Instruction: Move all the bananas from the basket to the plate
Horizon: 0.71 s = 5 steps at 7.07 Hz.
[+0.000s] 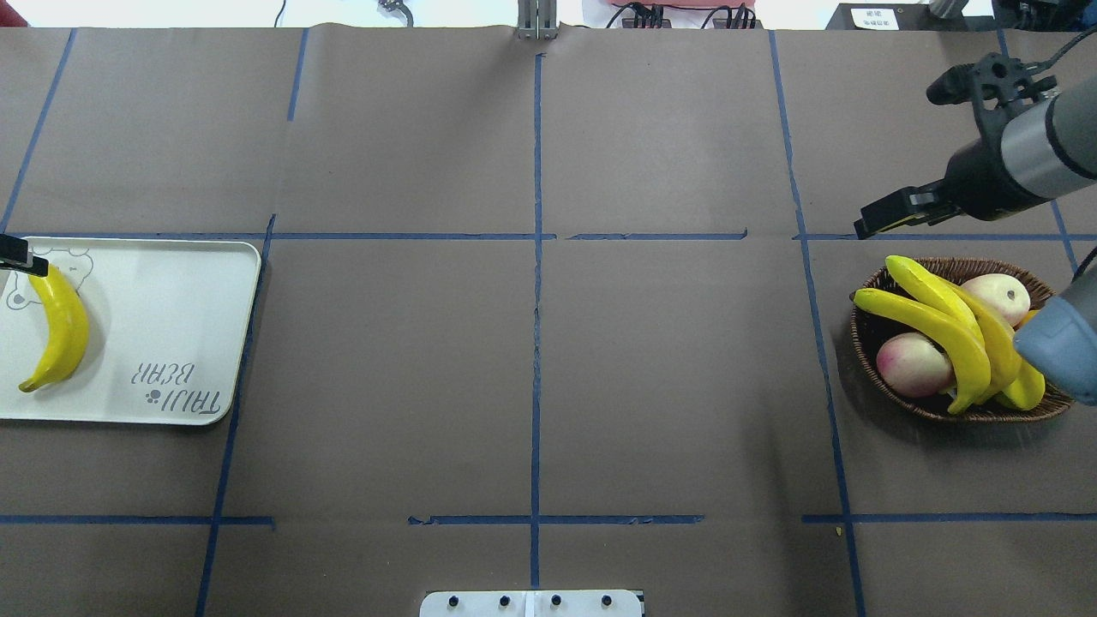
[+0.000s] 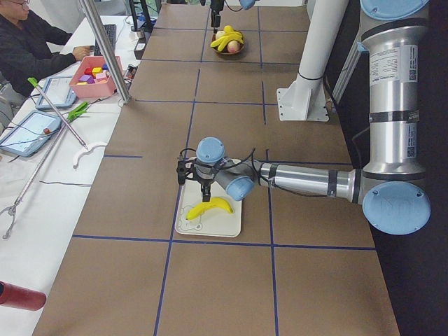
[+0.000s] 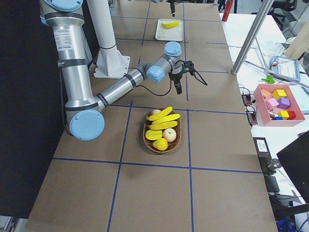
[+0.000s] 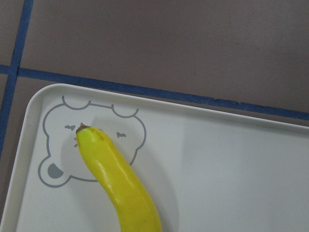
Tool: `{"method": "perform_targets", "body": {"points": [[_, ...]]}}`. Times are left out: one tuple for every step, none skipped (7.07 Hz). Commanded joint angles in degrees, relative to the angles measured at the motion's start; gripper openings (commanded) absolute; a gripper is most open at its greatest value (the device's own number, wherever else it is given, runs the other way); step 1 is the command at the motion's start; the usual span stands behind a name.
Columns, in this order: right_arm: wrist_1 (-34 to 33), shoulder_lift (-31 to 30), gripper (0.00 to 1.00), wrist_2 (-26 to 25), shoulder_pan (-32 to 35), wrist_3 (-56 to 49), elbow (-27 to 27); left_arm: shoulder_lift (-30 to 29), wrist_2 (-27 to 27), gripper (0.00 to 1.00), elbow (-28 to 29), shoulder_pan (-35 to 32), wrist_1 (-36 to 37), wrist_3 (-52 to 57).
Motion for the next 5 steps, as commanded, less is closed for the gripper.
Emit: {"method": "perform_targets", "body": {"points": [[0.75, -8.14, 1.0, 1.45, 3.42, -6.68, 0.84, 0.09, -0.38, 1.0, -6.06, -0.24, 5.03, 0.39], [0.67, -10.62, 1.0, 1.89, 3.34, -6.09, 2.06, 0.35, -0.29, 1.0, -7.21, -0.24, 5.13, 0.4], [0.67, -12.56, 1.0, 4.85, 3.25, -6.0, 2.07, 0.36, -0.29, 1.0, -7.23, -0.33, 5.04, 0.4], [0.67, -12.93, 1.0, 8.71, 3.25, -6.0, 2.07, 0.36, -0.2, 1.0, -7.23, -0.42, 5.13, 0.4], [0.67, -13.02, 1.0, 9.88, 3.16, -6.0, 1.55, 0.44, -0.29, 1.0, -7.49, -0.42, 5.13, 0.4]]}}
